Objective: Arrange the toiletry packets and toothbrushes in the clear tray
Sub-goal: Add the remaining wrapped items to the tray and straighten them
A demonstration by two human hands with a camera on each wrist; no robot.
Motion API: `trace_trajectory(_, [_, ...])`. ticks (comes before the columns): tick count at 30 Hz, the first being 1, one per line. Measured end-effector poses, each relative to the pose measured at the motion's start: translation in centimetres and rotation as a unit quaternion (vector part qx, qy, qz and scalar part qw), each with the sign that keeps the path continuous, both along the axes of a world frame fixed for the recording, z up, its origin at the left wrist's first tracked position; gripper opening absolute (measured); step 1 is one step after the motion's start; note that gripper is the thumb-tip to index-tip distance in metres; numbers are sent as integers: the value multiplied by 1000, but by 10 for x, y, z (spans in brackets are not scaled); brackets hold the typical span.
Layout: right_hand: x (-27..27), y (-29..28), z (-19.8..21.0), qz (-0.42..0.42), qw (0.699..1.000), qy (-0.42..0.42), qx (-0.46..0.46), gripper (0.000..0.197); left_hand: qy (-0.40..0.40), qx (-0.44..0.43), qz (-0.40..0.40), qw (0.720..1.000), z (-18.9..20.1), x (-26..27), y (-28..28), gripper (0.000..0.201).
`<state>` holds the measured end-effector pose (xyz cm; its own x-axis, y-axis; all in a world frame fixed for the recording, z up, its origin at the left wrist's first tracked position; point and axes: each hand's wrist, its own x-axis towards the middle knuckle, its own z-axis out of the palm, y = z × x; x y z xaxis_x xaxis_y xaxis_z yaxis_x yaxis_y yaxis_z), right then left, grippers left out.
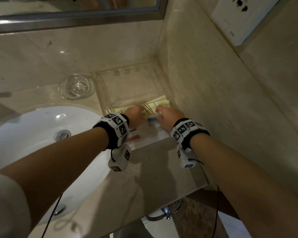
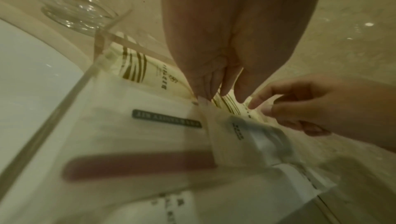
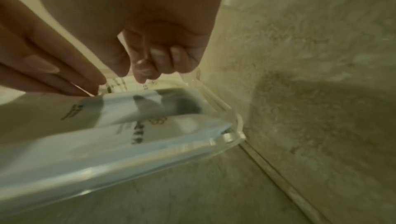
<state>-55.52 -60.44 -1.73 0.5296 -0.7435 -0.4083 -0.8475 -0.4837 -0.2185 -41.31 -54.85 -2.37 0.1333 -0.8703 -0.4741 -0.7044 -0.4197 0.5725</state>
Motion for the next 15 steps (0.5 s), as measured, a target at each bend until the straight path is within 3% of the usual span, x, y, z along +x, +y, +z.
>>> trace_trajectory(2, [-3, -2, -1, -23, 999, -18, -40, 28, -3, 7, -21, 1000, -2, -4, -1, 40])
trace_trajectory(5, [-7, -4, -8, 9, 997, -33, -72, 33, -5, 17, -19, 1000, -4, -4, -4, 44])
trace_trajectory(15, [-12, -3, -10, 41, 998, -23, -36, 47, 1, 28, -36, 999, -1, -3, -6, 43])
